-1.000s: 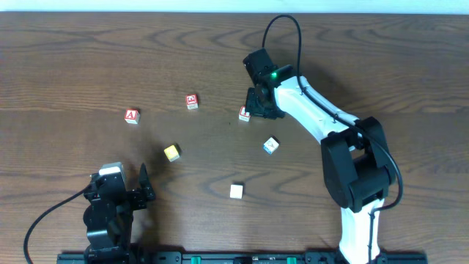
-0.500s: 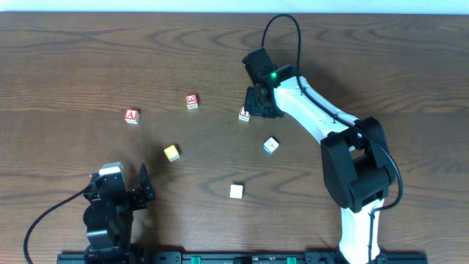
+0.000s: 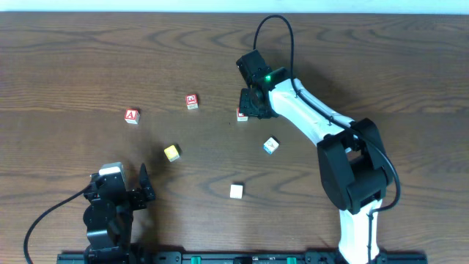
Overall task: Spell out Ai2
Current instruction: 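Carry the 2 block and place it right of the I block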
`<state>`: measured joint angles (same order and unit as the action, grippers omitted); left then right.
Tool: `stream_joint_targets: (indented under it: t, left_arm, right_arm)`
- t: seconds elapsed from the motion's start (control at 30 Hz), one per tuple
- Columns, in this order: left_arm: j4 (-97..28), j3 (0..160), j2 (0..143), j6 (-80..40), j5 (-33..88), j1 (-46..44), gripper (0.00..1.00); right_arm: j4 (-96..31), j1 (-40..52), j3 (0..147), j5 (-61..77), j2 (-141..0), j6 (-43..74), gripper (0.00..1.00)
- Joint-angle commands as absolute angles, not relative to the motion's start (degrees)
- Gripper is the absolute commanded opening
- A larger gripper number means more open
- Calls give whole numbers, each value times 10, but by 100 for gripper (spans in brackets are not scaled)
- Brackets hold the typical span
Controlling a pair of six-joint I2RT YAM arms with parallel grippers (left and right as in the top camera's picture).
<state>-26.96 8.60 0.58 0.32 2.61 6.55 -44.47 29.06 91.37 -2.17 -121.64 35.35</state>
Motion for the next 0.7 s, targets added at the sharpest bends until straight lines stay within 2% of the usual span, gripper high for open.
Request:
stream_joint_targets:
  t: [0.0, 0.17, 0.3, 0.37, 0.47, 0.53, 0.67]
  left_arm:
    - [-272, 77, 3, 13, 24, 64, 95]
    - [-272, 76, 3, 13, 24, 64, 95]
    - [-272, 77, 3, 13, 24, 64, 95]
    - [-272, 76, 3, 13, 24, 64, 95]
    - [-272, 77, 3, 13, 24, 64, 95]
    - [-272, 77, 3, 13, 24, 64, 95]
    - [-272, 77, 3, 13, 24, 64, 95]
  right_arm:
    - [-444, 293, 921, -36, -1220, 346, 2]
    - [-448, 289, 921, -36, -1220, 346, 2]
    - [-461, 289, 921, -36, -1220, 338, 13]
    - [-463, 289, 921, -36, -1220, 335, 23]
    - [-463, 289, 921, -36, -1220, 335, 31]
    - [-463, 289, 921, -36, -1220, 333, 39]
    - [-463, 289, 921, -36, -1220, 331, 47]
